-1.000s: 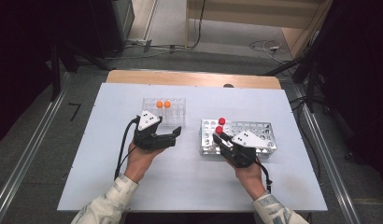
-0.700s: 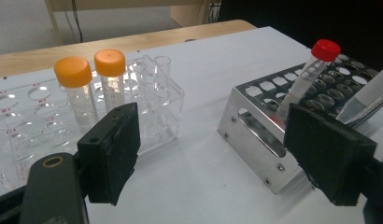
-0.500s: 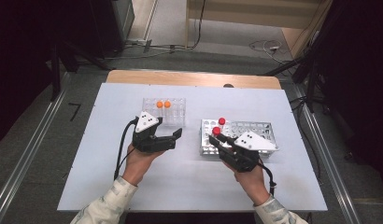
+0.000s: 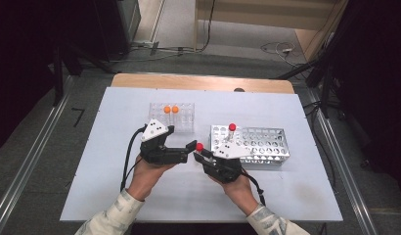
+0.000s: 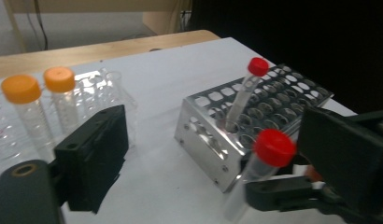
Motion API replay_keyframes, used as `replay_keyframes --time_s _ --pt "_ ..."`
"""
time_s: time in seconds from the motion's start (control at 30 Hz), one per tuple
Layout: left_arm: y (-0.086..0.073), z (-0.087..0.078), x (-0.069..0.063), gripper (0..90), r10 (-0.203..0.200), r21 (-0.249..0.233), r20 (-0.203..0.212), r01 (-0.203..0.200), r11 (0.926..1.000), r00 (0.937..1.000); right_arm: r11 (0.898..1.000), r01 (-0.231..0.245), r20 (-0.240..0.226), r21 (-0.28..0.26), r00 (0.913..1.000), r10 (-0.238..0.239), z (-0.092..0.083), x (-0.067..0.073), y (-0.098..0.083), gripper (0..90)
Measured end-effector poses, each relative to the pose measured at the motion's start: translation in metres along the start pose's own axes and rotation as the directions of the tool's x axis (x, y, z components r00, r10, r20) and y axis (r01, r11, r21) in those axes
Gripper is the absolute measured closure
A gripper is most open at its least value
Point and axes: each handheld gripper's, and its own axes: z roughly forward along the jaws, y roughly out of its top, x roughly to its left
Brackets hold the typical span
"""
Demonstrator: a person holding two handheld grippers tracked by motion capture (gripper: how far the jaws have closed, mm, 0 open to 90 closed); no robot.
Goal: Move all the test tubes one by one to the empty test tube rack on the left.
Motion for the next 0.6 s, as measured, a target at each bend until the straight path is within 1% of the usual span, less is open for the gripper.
replay_keyframes --time_s 0.07,0.1,0.13,0.2,0.27,0.33,0.37,0.43,0.6 --pt "0.000 0.000 -0.005 15.7 0.021 0.000 0.016 -0.021 0.9998 0.9996 1.000 -0.002 -0.001 0.000 1.0000 0.002 0.004 0.002 0.002 71.0" --pt "0.000 0.001 -0.007 18.7 0.035 0.003 0.031 -0.035 0.9994 0.9989 1.000 0.001 -0.002 0.000 1.0000 -0.001 0.006 0.003 0.003 71.0" --pt "-0.001 0.002 -0.008 22.5 0.048 0.011 0.034 -0.048 0.9988 0.9983 1.000 0.010 0.000 -0.003 0.9999 -0.010 0.008 0.004 0.004 71.1" --pt "-0.003 0.003 -0.008 28.0 0.058 0.016 0.033 -0.058 0.9982 0.9978 1.000 0.025 0.001 -0.003 0.9997 -0.025 0.011 0.007 0.006 71.0" --pt "-0.005 0.004 -0.007 36.7 0.062 0.020 0.030 -0.063 0.9978 0.9976 1.000 0.026 -0.001 -0.004 0.9997 -0.026 0.013 0.009 0.007 71.0" --pt "-0.007 0.004 -0.004 47.0 0.072 0.022 0.037 -0.073 0.9971 0.9967 1.000 0.029 -0.001 -0.005 0.9996 -0.029 0.015 0.011 0.008 71.0" --pt "-0.007 0.005 -0.004 49.6 0.074 0.023 0.035 -0.075 0.9969 0.9967 0.999 0.033 -0.003 -0.005 0.9995 -0.033 0.015 0.011 0.008 71.0" --pt "-0.008 0.005 -0.003 55.5 0.074 0.025 0.046 -0.075 0.9969 0.9962 0.999 0.032 -0.004 -0.006 0.9995 -0.032 0.016 0.011 0.009 71.0" --pt "-0.010 0.008 -0.005 60.1 0.084 0.039 0.062 -0.086 0.9955 0.9946 1.000 0.027 0.000 -0.007 0.9996 -0.027 0.015 0.010 0.009 71.0"
